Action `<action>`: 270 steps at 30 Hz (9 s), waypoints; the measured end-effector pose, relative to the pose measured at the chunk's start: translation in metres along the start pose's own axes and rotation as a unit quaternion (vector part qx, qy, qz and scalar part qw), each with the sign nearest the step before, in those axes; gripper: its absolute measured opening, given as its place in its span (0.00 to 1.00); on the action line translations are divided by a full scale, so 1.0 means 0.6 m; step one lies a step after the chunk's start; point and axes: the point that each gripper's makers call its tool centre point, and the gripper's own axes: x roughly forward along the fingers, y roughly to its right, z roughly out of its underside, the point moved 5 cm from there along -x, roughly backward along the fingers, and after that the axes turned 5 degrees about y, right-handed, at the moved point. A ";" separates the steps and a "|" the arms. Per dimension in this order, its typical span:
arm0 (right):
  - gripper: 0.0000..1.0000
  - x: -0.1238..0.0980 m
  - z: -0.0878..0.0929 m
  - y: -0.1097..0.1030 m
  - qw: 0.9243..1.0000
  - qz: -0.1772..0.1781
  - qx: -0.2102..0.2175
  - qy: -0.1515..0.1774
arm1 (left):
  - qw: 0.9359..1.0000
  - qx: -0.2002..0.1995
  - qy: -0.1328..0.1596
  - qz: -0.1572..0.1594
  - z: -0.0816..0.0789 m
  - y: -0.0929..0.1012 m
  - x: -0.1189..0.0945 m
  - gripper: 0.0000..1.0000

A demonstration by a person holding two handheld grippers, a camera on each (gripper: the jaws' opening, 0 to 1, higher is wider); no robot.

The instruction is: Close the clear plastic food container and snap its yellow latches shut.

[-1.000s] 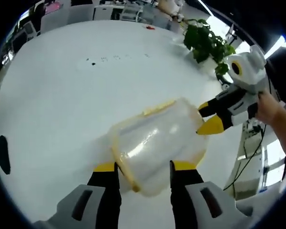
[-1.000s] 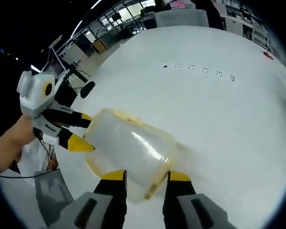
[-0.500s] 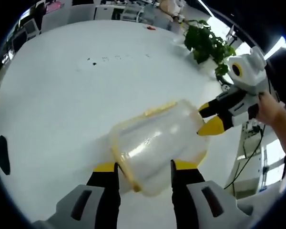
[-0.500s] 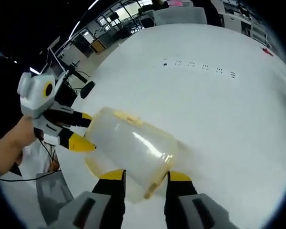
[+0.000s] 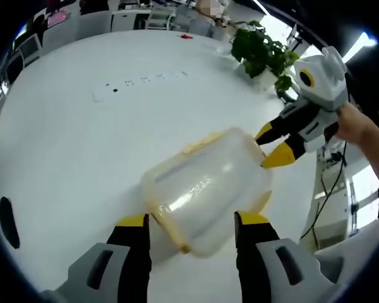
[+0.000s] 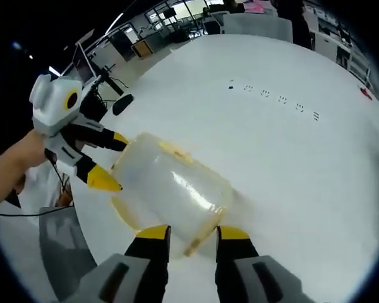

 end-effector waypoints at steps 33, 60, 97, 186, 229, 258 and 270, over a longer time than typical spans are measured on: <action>0.29 -0.017 -0.005 -0.018 0.964 -0.006 -0.253 -0.079 | 0.961 0.270 -0.052 0.018 -0.021 0.005 -0.024 0.44; 0.24 0.018 -0.045 -0.071 0.939 -0.046 -0.334 -0.073 | 0.933 0.352 -0.054 0.050 -0.052 0.061 0.016 0.40; 0.26 0.055 -0.100 -0.058 0.933 -0.050 -0.352 -0.055 | 0.932 0.361 -0.026 0.031 -0.020 0.095 0.031 0.58; 0.48 0.037 -0.081 -0.063 0.905 -0.096 -0.394 -0.126 | 0.898 0.437 -0.038 -0.023 -0.005 0.072 0.026 0.66; 0.63 0.028 -0.011 -0.045 0.896 -0.029 -0.432 -0.098 | 0.890 0.448 -0.085 -0.003 -0.005 0.032 0.054 0.75; 0.63 0.065 -0.024 -0.110 0.893 -0.037 -0.439 -0.096 | 0.888 0.451 -0.096 -0.009 0.035 -0.004 0.010 0.74; 0.62 0.096 -0.040 -0.162 0.890 -0.041 -0.443 -0.097 | 0.888 0.448 -0.098 -0.011 0.069 -0.041 -0.029 0.74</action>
